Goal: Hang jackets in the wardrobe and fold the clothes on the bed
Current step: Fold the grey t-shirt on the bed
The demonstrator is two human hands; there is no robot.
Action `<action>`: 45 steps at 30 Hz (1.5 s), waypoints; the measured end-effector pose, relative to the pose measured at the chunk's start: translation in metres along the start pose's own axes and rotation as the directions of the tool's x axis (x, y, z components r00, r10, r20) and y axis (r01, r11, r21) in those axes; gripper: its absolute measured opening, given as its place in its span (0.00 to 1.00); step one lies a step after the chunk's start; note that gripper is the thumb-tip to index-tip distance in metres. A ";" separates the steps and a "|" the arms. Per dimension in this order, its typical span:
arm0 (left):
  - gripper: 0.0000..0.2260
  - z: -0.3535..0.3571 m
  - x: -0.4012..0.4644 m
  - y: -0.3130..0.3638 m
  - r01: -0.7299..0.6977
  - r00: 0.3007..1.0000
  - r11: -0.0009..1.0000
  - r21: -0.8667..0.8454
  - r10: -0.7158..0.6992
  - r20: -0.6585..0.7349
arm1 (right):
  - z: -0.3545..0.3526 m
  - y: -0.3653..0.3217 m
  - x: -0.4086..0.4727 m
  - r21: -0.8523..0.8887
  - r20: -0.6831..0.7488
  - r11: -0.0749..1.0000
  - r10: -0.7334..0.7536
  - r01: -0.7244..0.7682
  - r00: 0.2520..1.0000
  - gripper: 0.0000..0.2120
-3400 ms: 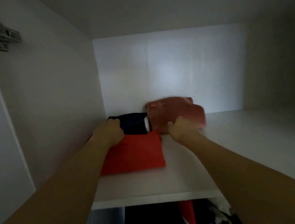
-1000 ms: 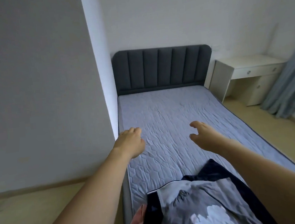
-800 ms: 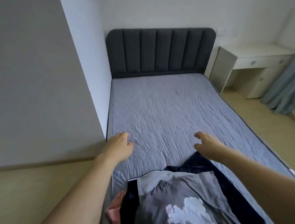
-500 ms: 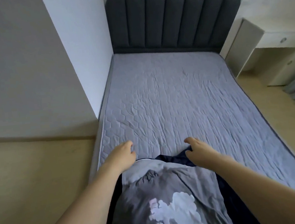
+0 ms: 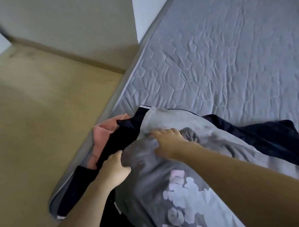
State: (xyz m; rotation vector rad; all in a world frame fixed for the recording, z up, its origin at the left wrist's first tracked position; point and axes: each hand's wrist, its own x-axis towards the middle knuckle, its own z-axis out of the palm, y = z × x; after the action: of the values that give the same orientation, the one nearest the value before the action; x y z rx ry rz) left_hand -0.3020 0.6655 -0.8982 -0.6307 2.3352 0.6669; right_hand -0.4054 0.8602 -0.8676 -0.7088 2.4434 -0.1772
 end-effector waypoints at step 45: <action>0.17 -0.031 -0.690 0.440 -0.756 0.467 0.630 0.178 0.710 -0.527 | -0.396 0.126 -0.804 0.246 -0.766 0.941 0.043 0.230 0.642 0.08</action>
State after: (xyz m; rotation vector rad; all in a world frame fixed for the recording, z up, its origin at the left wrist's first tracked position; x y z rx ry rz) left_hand -0.0924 1.1638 -0.2830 0.3009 3.1665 1.0670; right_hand -0.1340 1.3768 -0.1760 -0.6973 3.0404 -1.1152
